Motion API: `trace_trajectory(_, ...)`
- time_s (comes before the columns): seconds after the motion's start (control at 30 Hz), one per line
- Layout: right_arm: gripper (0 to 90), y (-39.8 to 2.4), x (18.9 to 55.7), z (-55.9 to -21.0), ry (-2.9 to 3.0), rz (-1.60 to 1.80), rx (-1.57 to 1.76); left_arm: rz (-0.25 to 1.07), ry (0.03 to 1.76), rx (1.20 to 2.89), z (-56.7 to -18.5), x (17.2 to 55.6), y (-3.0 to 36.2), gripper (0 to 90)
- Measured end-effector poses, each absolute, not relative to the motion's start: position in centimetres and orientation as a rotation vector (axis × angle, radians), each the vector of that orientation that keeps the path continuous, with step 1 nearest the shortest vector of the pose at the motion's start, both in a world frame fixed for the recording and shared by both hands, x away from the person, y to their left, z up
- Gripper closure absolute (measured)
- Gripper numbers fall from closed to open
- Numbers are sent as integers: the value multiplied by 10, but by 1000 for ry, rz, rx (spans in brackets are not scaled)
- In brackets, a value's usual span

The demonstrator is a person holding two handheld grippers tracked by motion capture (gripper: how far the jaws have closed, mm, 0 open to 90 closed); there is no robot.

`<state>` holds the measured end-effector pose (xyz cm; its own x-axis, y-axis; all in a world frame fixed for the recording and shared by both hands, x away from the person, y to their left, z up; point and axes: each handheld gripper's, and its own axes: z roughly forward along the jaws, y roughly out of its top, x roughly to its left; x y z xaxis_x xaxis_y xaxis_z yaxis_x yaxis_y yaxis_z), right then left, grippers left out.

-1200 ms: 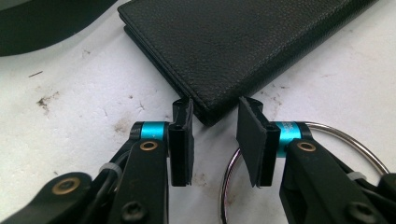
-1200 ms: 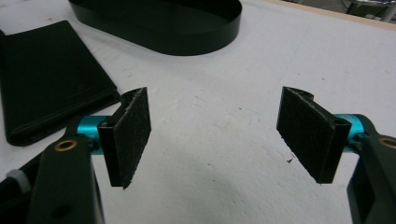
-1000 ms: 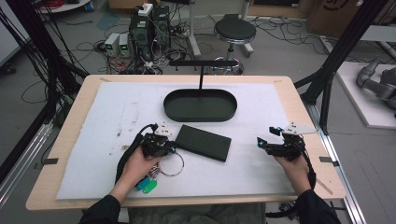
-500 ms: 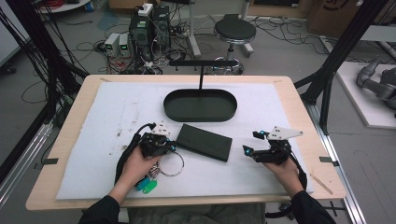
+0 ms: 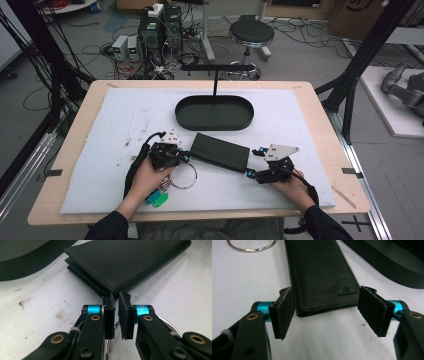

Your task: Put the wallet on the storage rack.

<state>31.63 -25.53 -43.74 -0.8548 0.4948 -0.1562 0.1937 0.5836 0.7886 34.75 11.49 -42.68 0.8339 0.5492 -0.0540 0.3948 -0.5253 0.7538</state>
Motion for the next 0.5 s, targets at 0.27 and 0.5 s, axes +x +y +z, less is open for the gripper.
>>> trace_trajectory(0.27, 329, -235, 312, -449, 2486, 990, 426, 208, 697, 2159, -426, 347, 116, 840)
trace_trajectory(0.5, 504, -232, 310, -451, 2447, 930, 356, 203, 701, 2151, -427, 347, 116, 840)
